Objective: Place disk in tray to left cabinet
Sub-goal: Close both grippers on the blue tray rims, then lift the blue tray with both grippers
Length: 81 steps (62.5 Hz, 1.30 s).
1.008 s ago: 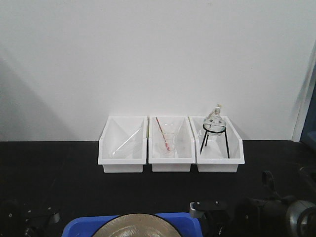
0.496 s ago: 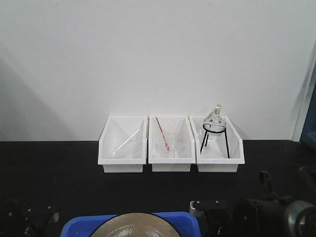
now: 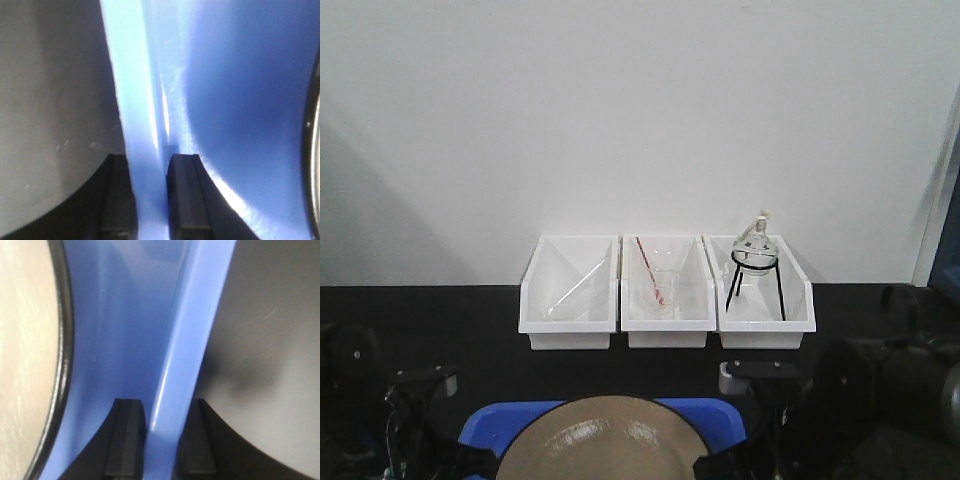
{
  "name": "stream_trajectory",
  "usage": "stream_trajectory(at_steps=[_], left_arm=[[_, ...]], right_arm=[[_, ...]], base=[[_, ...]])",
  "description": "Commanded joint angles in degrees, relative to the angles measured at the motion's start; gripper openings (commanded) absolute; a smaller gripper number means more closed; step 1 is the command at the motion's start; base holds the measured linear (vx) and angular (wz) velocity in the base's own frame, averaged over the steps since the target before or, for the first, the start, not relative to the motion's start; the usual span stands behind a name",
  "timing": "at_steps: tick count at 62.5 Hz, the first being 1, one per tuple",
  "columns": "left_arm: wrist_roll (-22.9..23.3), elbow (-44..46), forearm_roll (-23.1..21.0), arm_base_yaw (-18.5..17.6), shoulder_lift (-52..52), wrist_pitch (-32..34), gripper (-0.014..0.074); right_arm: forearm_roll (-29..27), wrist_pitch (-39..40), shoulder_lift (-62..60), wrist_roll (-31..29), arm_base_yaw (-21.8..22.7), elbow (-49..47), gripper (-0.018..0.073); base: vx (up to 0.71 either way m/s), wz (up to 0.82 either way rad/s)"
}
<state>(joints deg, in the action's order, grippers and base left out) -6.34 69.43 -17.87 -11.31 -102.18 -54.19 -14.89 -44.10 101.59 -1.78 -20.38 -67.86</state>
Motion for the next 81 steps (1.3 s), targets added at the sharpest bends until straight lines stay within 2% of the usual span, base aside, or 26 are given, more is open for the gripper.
stream_trajectory(at_steps=[1, 15, 27, 50, 81], left_arm=[[0.9, 6.2, -2.1, -0.5, 2.7, -2.5, -0.0001], [4.2, 17.8, -1.5, -0.5, 2.7, -10.8, -0.0001], [7.3, 26.5, 1.1, -0.5, 2.7, -17.7, -0.0001], [8.6, 28.4, 0.7, -0.5, 4.1, -17.7, -0.0001], [8.6, 28.3, 0.7, -0.5, 4.1, -17.6, -0.0001]], right_arm=[[-0.4, -3.4, -3.9, -1.0, 1.2, -6.1, -0.0004], [-0.3, -10.9, -4.2, 1.2, 2.4, -15.5, -0.0004], [-0.1, -16.6, -4.2, 3.0, 2.4, -22.1, -0.0004], [-0.2, -23.0, -4.2, 5.2, 2.4, -28.7, -0.0004], [-0.4, -24.0, -4.2, 5.6, 2.4, -29.7, -0.0004]], base=[[0.0, 0.0], [0.0, 0.0], [0.0, 0.0], [0.0, 0.0], [0.0, 0.0]])
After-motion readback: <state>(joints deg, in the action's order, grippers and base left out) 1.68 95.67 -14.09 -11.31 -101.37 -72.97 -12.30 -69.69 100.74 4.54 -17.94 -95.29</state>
